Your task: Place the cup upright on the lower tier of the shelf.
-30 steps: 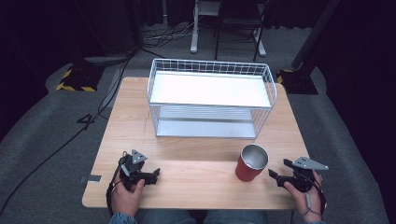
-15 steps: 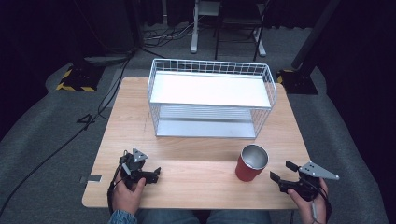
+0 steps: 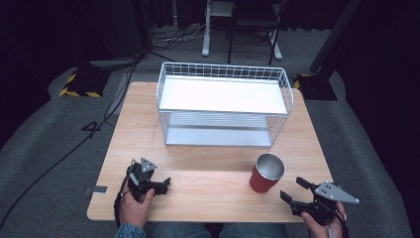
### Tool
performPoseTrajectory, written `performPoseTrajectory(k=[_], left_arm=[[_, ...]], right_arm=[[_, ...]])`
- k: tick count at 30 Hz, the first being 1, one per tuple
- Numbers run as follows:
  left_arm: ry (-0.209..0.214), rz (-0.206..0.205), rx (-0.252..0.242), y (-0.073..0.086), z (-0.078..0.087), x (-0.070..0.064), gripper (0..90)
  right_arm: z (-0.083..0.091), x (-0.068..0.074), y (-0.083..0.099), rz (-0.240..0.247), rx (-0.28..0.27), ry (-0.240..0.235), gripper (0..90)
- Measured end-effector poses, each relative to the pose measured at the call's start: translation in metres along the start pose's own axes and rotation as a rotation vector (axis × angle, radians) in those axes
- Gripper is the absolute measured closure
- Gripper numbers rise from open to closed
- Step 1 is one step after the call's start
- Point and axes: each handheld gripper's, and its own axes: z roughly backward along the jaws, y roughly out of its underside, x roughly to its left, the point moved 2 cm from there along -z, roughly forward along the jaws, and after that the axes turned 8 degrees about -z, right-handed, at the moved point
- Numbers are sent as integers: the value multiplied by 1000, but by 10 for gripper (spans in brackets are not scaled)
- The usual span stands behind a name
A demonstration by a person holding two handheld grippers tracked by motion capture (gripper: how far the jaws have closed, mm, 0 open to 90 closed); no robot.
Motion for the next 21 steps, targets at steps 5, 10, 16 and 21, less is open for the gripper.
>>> performPoseTrajectory(k=[5,10,16,21], left_arm=[[0,1,0,0,0,0,5],[-1,1,0,0,0,0,6],[-1,0,0,0,0,0,5],[-1,0,0,0,0,0,5]], right_arm=[[-1,10,1,21,-14,-15,162],[-7,15,4,21,-21,-26,161],[-21,19,9,14,15,-43,160],[-32,22,10,31,30,-50,160]])
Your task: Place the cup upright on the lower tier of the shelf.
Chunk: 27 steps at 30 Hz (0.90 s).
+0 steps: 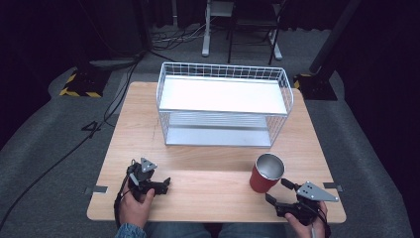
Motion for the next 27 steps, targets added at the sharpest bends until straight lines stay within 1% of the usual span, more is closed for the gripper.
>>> performPoseTrajectory(k=[2,5,9,11,15,19,24,27], left_arm=[[0,0,0,0,0,0,6],[0,0,0,0,0,0,6],[0,-1,0,0,0,0,5],[0,0,0,0,0,0,6],[0,0,0,0,0,0,5],[0,0,0,0,0,0,5],[0,0,0,0,0,0,6],[0,0,0,0,0,0,6]], right_arm=[[-4,1,0,6,8,4,160],[-10,0,1,2,15,21,160],[-18,-2,3,11,31,40,160],[-23,-3,3,4,37,47,160],[-33,-1,-1,-10,27,51,155],[-43,2,-4,-14,21,88,153],[-49,1,-5,-37,18,83,143],[-53,0,-5,-34,24,82,139]])
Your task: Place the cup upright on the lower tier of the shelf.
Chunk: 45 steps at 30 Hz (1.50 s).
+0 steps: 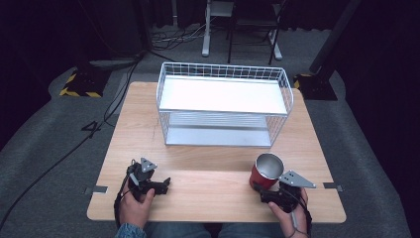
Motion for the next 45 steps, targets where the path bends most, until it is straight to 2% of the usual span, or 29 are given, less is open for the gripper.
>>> performPoseTrajectory(k=[5,14,31,39,45], left_arm=[[0,0,0,0,0,0,6],[0,0,0,0,0,0,5],[0,0,0,0,0,0,6],[0,0,0,0,0,0,5],[0,0,0,0,0,0,5]], right_arm=[[-3,0,-1,-13,13,-1,134],[-8,-1,-3,-4,56,-7,148],[-7,3,-3,55,31,21,171],[-6,4,-2,52,28,12,173],[-6,7,-5,75,18,-7,173]])
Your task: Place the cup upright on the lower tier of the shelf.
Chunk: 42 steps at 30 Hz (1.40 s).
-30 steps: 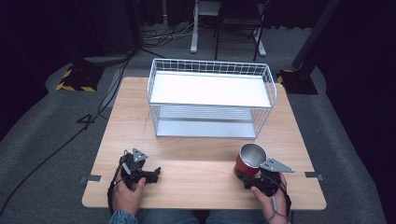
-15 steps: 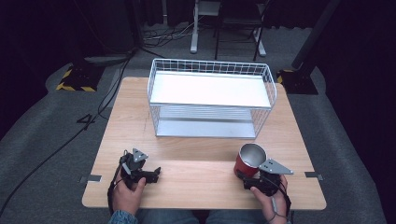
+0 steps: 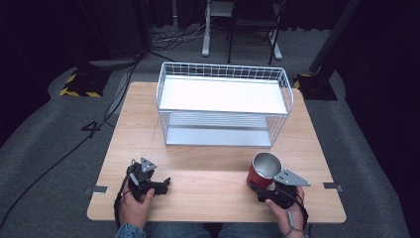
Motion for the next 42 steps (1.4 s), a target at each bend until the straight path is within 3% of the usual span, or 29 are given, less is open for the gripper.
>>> performPoseTrajectory(k=[9,20,30,42], left_arm=[[2,0,0,0,0,0,6],[2,1,0,0,0,0,6],[3,-1,-1,1,0,0,6],[-4,9,0,1,1,-1,5]], right_arm=[[-1,8,-16,38,-16,-25,173],[-12,16,-37,45,-12,-64,173],[-33,19,-54,52,3,-104,173],[-57,20,-71,64,25,-120,173]])
